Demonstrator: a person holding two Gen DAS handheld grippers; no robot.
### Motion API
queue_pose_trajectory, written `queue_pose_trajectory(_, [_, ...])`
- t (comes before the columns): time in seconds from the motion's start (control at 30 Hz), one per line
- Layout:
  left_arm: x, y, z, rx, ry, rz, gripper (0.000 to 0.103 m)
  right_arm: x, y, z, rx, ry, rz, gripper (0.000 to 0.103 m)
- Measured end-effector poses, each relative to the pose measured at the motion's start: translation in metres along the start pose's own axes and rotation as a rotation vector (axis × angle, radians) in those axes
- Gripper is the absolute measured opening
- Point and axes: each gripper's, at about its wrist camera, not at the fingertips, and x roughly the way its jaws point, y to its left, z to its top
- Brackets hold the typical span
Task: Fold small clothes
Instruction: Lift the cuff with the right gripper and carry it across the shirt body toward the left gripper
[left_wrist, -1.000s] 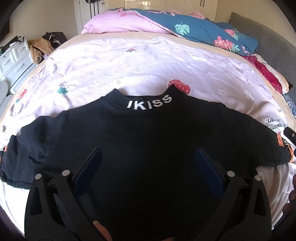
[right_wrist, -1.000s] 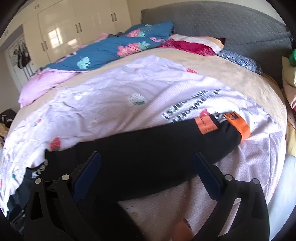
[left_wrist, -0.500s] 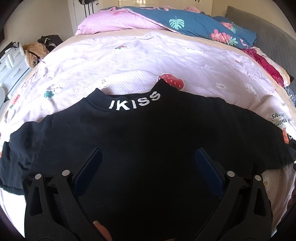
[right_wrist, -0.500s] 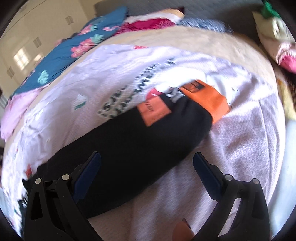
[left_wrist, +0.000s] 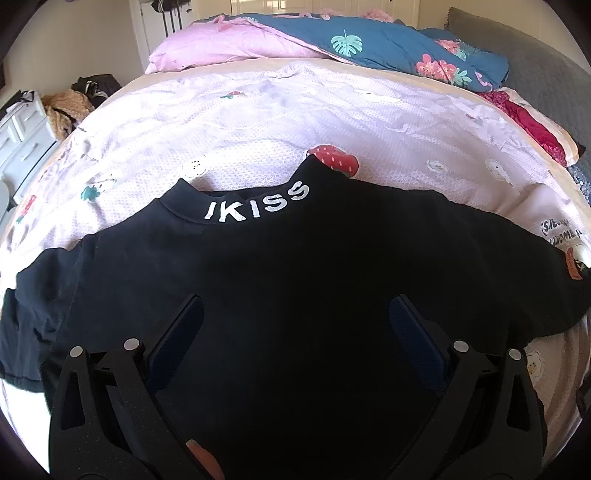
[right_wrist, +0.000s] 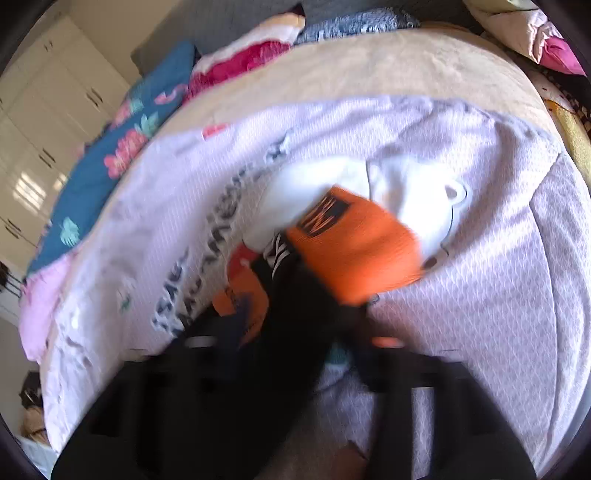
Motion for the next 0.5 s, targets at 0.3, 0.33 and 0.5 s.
queue_pose_trajectory(0.3, [-0.021,0.018,0.007,-0.054,-0.034,-0.019,0.094,-0.041,0.023,0.0,-0.105,-0.093,0.307,0.012])
queue_pose_trajectory(0.33, [-0.024,0.02,0.009,-0.062,-0.037,-0.021,0.094,-0.047,0.029,-0.002,-0.128,-0.098,0.333,0.012])
queue_pose_trajectory(0.5, [-0.043,0.041,0.015,-0.116,-0.064,-0.035,0.094,-0.084,0.071,-0.02,-0.286,-0.131,0.459,0.012])
